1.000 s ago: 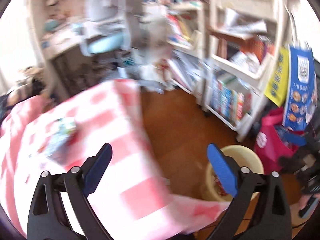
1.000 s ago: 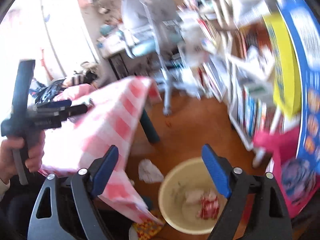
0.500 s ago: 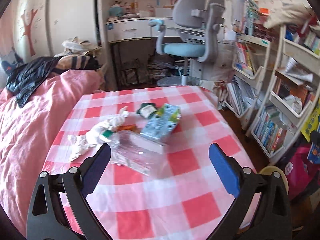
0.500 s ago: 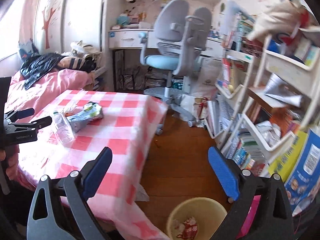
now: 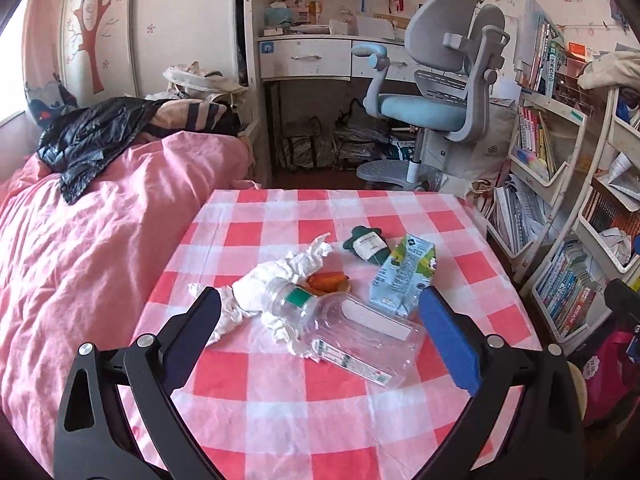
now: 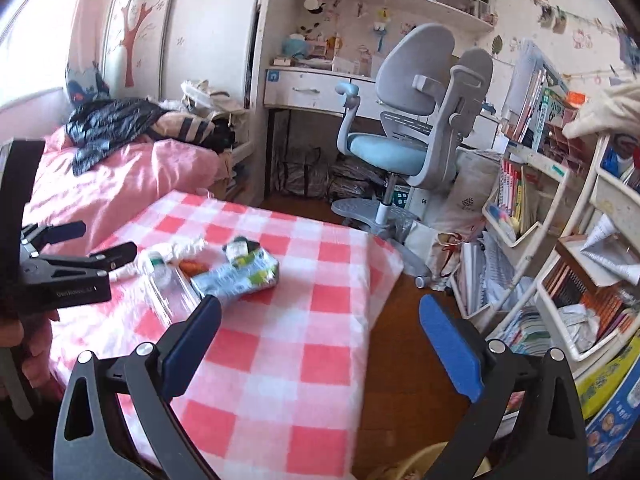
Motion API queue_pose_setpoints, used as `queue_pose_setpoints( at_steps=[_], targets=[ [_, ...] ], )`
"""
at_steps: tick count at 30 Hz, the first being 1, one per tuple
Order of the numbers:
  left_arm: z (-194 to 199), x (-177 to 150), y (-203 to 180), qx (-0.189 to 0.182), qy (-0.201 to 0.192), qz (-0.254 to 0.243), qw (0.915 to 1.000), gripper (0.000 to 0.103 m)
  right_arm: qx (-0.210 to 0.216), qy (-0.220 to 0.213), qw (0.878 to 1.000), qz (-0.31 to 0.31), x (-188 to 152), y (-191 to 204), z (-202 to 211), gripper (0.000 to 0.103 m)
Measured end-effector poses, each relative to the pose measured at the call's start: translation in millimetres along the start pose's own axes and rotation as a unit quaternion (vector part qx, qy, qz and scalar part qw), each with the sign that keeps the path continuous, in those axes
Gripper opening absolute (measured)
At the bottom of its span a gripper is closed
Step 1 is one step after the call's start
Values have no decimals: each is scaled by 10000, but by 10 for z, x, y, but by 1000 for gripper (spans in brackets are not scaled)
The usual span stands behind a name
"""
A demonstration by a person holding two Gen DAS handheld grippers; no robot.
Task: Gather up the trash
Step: 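Move both open tools back over the table, then grasp the clear plastic bottle around its body with the right tool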
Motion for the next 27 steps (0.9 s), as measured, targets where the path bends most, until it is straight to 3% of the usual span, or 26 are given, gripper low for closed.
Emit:
queue_pose_setpoints(
  at_steps=[4, 5, 7, 10, 18, 27],
  targets=[
    [-74, -69, 309, 222, 177, 228, 9993, 96, 359, -169, 9979, -516, -114, 92, -182, 95],
    [-116, -106, 399, 267, 306, 340, 9986, 96, 445, -18, 9977, -508, -170, 133, -267, 95],
    [-163, -160, 553, 408, 446, 473, 9970, 96, 591, 345, 9969, -377, -180, 223, -380, 95],
    [-197, -231, 743, 632, 596, 537, 9948, 96, 827, 258, 9956, -348, -147, 321, -372, 95],
    [-177, -260, 1105, 713, 707, 950, 9904, 96, 1196, 610, 9909, 47, -232, 638, -504, 95],
    [-293, -301, 1384, 773, 985, 1095, 9861, 96, 1793, 1079, 9762, 562, -242, 1085, -923, 95]
  ],
)
Point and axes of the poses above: each gripper's, at about its wrist camera, not at the fingertips, and z roughly against the way its jaws point, y to its left, x to its top, the point moved 3 cm from there along -z, roughly the way its jaws point, and after that the axes turned 6 degrees about -z, right-handed, at the moved point
